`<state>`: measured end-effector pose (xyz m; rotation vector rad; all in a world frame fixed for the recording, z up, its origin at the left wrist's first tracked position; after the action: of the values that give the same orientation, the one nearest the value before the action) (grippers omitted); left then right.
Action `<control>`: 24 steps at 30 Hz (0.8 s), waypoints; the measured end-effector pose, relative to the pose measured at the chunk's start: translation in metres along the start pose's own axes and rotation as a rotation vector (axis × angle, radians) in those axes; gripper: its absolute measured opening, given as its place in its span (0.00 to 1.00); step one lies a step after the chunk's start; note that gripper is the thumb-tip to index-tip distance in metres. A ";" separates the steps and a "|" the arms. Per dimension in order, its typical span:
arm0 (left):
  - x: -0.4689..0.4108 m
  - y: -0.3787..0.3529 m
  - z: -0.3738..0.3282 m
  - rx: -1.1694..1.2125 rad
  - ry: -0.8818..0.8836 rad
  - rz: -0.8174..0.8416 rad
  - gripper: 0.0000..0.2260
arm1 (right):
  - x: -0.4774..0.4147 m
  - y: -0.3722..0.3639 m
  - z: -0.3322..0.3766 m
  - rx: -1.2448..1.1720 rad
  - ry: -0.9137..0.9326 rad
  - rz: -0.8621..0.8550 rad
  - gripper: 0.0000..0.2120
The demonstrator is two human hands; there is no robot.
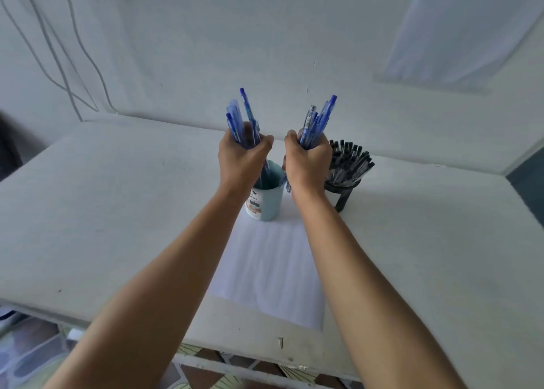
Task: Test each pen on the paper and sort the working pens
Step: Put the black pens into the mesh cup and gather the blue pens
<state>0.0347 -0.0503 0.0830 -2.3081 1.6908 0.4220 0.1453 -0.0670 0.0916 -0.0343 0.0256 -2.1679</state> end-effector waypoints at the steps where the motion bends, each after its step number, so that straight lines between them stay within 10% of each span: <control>1: 0.001 0.000 -0.001 0.017 -0.005 0.009 0.08 | -0.001 0.000 0.000 -0.003 -0.002 0.004 0.06; 19: -0.001 0.005 0.011 -0.019 -0.111 0.078 0.05 | -0.010 -0.005 0.006 -0.102 0.010 0.035 0.11; 24: 0.001 0.010 0.019 0.066 -0.069 0.204 0.25 | -0.006 -0.012 0.004 -0.082 0.051 0.100 0.13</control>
<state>0.0233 -0.0469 0.0644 -2.0588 1.8834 0.4718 0.1386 -0.0550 0.0962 -0.0246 0.1430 -2.0666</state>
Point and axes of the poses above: each hand's wrist, its own x-axis away from the middle knuckle, its own y-axis out of the back of the hand, z = x × y, the point moved 2 cm from there along -x, towards the middle knuckle, and after that the axes turned 12 degrees about -y, right-handed, at the moved point
